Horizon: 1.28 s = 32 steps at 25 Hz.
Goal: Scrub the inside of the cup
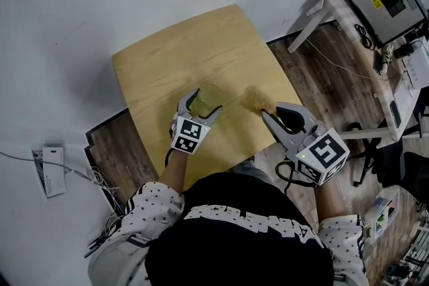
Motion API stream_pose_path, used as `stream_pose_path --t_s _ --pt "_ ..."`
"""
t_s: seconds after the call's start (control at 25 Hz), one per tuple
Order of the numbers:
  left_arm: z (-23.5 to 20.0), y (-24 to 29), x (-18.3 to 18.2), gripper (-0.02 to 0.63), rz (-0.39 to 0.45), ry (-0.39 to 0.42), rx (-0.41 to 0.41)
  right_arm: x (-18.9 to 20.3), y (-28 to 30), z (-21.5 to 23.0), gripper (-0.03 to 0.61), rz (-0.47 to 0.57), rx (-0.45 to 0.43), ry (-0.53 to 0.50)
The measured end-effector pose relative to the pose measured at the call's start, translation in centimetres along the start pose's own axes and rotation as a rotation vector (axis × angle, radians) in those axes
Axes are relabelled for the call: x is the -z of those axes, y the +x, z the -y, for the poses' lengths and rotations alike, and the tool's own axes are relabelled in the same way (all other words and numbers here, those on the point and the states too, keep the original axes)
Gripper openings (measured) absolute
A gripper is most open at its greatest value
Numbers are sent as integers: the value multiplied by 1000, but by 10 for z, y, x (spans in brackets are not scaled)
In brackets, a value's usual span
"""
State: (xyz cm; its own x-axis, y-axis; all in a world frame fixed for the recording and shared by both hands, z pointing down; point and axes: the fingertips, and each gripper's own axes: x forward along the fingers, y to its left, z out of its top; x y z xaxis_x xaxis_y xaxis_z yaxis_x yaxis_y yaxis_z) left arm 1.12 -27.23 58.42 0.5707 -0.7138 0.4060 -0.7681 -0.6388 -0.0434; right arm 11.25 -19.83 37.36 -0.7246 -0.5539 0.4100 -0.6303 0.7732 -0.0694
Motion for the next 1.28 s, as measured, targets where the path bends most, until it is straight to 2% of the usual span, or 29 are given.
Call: stream_pose_path --t_s 0.72,1.28 --pt "2 -7 3 365 5 -14 -16 1 0 -2 57 -1 -2 1" --pt "-2 -14 11 367 -6 -68 -41 3 -3 -6 58 5 -3 6"
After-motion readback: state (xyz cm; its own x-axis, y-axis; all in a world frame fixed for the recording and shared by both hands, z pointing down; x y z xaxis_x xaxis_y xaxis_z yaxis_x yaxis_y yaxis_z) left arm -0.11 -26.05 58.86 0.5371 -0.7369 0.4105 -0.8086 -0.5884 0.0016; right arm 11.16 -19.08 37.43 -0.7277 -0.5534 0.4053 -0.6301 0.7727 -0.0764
